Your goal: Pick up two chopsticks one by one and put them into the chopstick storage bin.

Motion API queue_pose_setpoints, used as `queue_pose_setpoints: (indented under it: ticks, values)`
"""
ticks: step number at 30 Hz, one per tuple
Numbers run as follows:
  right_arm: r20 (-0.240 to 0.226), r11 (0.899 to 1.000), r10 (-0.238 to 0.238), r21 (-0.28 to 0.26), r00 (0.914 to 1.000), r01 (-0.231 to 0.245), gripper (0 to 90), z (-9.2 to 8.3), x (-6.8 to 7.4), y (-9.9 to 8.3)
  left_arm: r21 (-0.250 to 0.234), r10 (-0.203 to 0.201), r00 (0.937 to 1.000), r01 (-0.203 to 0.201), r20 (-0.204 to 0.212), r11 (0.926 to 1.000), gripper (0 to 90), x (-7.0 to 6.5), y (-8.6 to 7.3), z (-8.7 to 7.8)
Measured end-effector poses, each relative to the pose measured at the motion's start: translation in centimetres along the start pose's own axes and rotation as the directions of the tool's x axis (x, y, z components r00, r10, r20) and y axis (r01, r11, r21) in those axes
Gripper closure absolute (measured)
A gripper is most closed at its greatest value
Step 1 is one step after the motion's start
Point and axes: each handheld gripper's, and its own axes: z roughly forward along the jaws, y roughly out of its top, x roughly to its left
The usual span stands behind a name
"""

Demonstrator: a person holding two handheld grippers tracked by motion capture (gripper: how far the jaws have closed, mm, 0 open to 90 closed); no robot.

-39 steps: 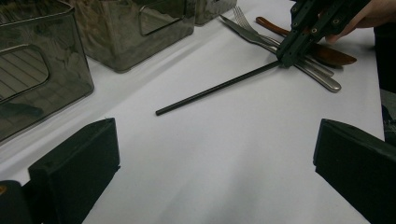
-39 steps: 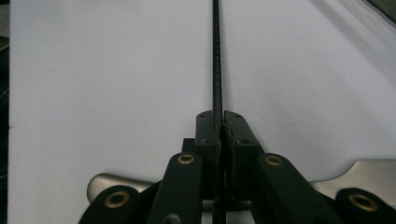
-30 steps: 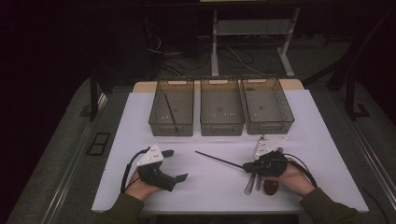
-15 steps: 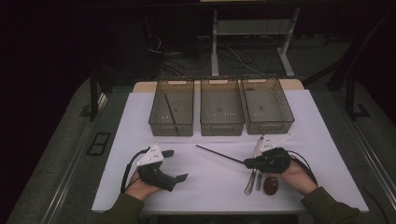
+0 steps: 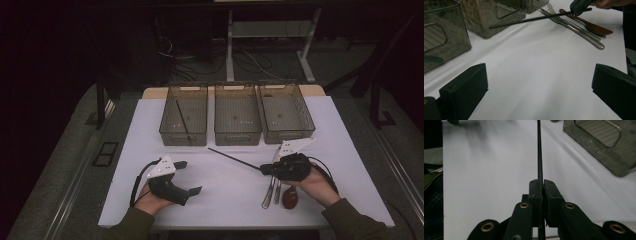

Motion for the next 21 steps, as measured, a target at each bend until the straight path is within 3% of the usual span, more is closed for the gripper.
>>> queue_pose_setpoints:
  ticks: [12,21]
  values:
    - [0.041,0.999,0.014,-0.044,0.9991,-0.012,84.3,-0.7,-0.5,1.5,-0.003,-0.002,1.0000,0.002,0.005,1.0000,0.0,0.0,0.0,0.0]
    - [0.065,0.998,0.018,-0.056,0.9977,-0.015,84.3,0.0,-0.8,3.5,-0.001,-0.007,1.0000,0.007,0.004,1.0000,0.0,0.0,0.0,0.1]
